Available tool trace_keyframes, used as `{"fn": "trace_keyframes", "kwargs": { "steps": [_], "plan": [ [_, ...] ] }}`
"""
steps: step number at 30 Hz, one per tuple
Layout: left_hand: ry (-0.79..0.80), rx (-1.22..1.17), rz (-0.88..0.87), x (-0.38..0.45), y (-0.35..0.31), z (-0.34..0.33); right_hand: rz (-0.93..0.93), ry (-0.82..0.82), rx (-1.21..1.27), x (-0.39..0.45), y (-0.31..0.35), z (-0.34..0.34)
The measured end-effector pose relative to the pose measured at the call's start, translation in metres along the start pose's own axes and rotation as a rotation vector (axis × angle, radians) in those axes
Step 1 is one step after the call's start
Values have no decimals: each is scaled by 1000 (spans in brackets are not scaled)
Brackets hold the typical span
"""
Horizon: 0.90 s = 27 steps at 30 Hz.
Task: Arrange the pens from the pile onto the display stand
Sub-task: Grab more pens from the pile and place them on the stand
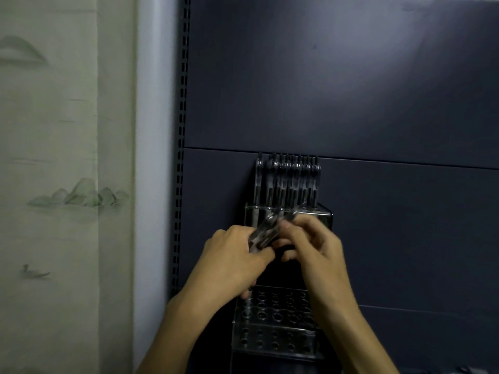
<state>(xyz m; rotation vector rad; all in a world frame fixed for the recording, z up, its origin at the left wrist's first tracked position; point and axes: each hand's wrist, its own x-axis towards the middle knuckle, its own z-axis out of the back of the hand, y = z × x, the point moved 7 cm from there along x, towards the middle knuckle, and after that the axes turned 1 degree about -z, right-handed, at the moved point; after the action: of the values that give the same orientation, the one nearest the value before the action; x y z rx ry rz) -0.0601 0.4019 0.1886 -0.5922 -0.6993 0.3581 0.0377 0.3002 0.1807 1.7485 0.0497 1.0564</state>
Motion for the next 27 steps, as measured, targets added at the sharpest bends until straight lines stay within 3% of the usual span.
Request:
{"fn": "trace_keyframes", "kwargs": {
  "steps": [2,7,22,27],
  "plan": [
    [-44,56,2,2,4,2,-1,-40,30,1,4,8],
    [-109,42,-33,3,1,6,-55,81,-33,-4,5,0],
    [-189,41,-88,2,-7,7,-16,26,8,3,22,-2],
    [-167,60,-77,1,-2,6,-29,-119,205,29,33,22]
  ]
}}
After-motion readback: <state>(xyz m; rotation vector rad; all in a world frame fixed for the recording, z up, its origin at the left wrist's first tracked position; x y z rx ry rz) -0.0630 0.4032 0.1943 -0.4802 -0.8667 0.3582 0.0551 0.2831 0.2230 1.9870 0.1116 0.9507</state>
